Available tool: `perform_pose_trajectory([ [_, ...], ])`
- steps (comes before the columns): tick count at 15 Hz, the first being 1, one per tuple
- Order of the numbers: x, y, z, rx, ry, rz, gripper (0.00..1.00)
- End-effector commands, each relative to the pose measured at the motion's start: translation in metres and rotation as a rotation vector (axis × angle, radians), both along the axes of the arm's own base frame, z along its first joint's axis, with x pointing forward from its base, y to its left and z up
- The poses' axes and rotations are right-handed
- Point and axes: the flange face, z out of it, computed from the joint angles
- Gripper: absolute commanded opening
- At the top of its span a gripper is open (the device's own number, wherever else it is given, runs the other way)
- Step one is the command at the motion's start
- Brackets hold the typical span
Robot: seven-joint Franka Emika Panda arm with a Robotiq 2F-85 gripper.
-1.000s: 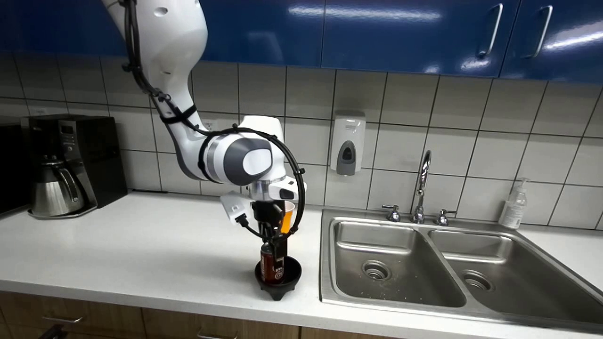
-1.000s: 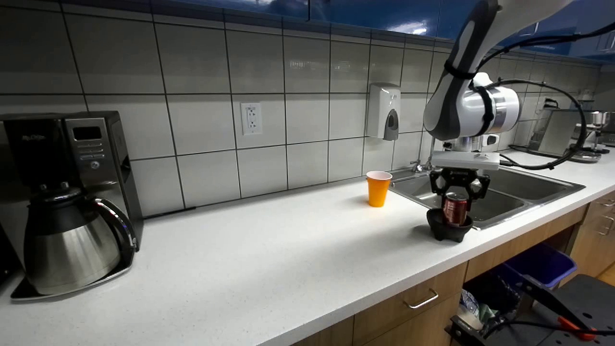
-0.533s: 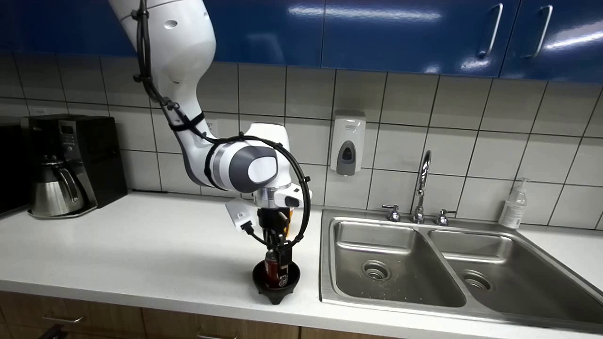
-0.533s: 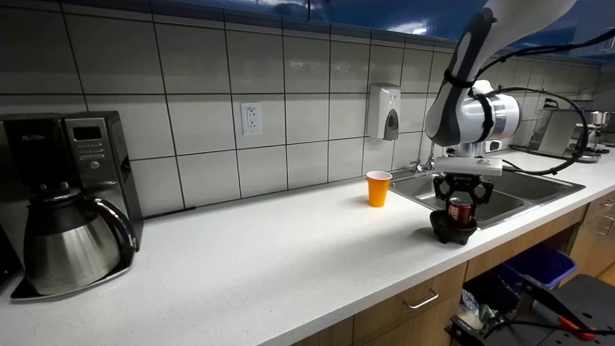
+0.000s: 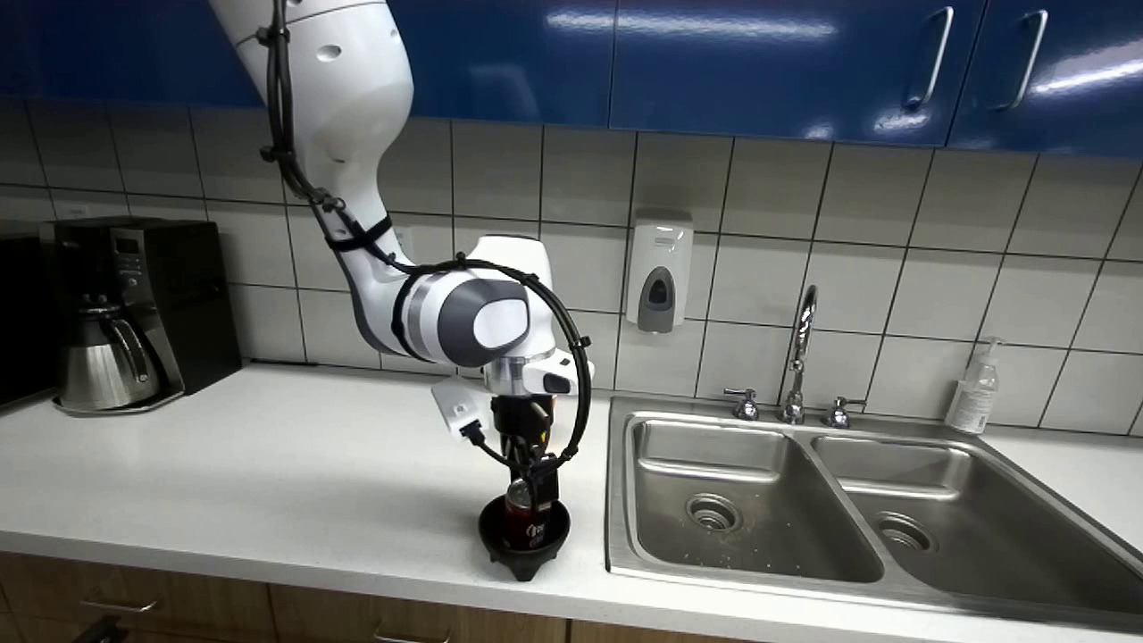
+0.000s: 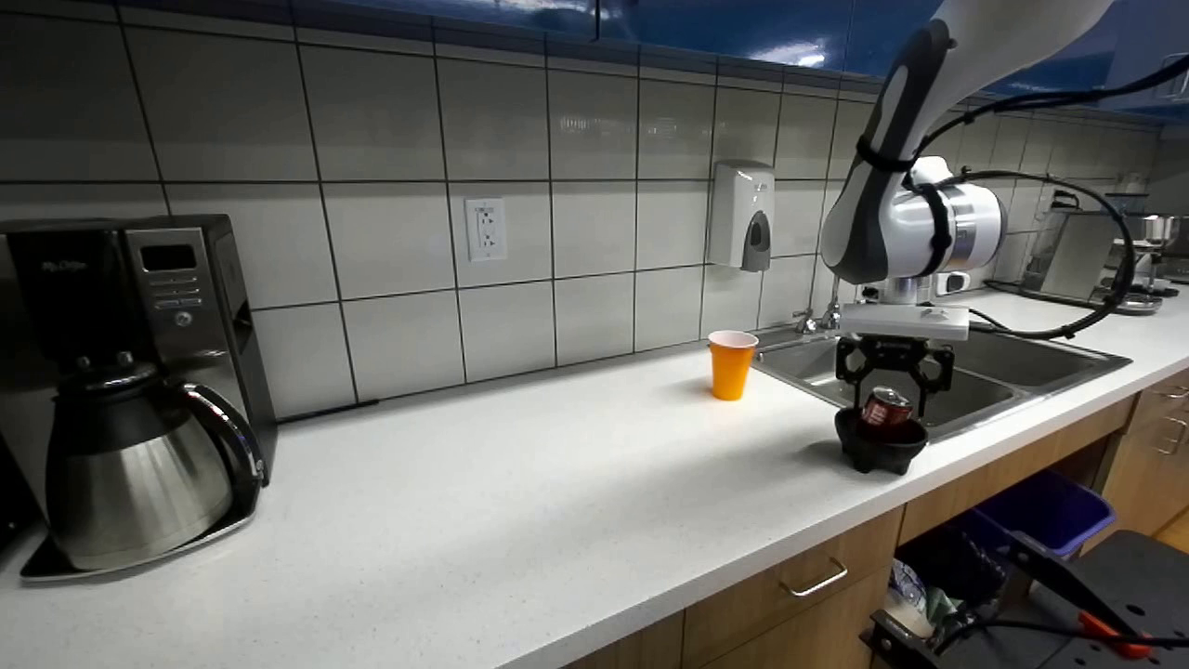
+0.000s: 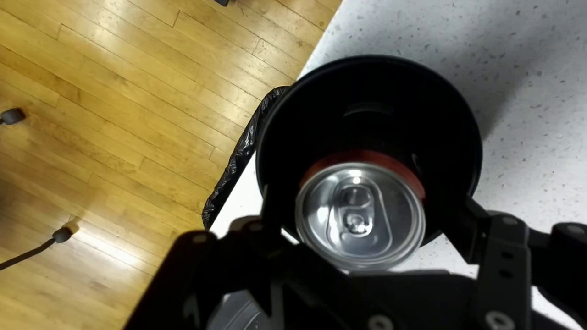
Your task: Put the red can inside the black bowl
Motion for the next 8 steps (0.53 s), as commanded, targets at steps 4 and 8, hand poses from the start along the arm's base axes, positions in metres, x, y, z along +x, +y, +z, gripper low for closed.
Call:
perform_pose_trajectory([
  [4, 0.007, -0.003, 0.012, 0.011, -0.031, 0.009, 1.0],
  [8, 0.011, 0.004, 0.034, -0.009, -0.061, 0.033, 1.0],
])
